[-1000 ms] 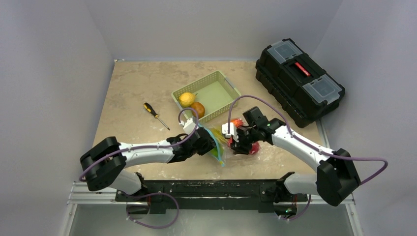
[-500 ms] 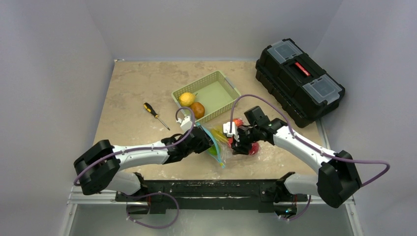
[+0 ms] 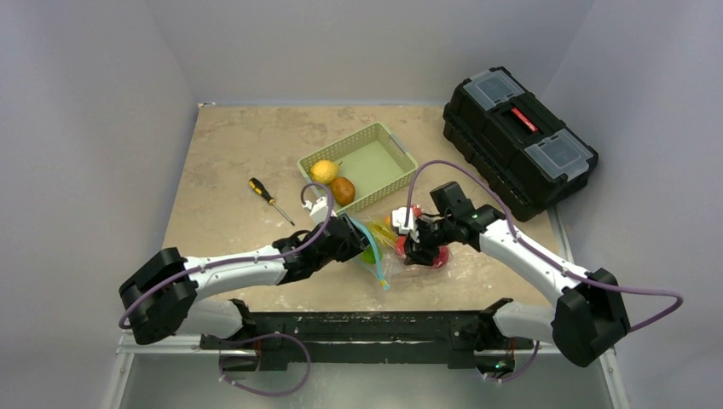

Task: Open the zip-top bag and remove the fake food
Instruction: Pick up the fake fruit from the zipper food storage bag, then place the fake fruit in the bin.

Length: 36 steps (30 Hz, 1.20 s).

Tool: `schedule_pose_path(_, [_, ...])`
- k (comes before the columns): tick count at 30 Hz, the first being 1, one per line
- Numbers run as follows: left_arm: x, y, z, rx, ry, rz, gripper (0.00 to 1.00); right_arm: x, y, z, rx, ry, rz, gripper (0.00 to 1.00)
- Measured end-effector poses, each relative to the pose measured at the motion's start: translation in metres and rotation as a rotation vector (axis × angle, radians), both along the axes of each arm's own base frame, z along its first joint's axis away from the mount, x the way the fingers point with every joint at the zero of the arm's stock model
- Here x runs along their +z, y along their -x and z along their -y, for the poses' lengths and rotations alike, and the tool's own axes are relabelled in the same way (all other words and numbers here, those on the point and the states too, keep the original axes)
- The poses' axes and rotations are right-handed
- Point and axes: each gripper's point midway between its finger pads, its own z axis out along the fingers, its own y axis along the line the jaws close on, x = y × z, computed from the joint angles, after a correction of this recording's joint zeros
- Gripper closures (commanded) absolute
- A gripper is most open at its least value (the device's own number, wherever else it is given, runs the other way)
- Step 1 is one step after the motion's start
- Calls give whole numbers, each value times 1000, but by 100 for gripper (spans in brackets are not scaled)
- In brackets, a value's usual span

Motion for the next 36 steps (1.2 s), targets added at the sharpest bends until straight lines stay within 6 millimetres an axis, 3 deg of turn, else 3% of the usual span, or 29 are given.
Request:
schedule_pose_path(6, [9, 0, -11, 15, 16, 17, 100, 0, -1, 1, -1, -1, 2, 54])
schedule_pose_path(16, [-4, 6, -51, 67, -36, 0, 100, 2, -1, 0, 7, -14, 1, 53])
schedule_pose_path(24, [28, -2, -74, 85, -31, 94, 100, 4, 0, -1, 11, -22, 11, 53])
schedule_pose_path(31, [46, -27, -101, 120, -85, 138, 100, 5, -1, 0, 9, -23, 15, 53])
schedule_pose_path(36, [67, -61, -113, 113, -127, 156, 100, 5, -1, 0, 9, -23, 15, 53])
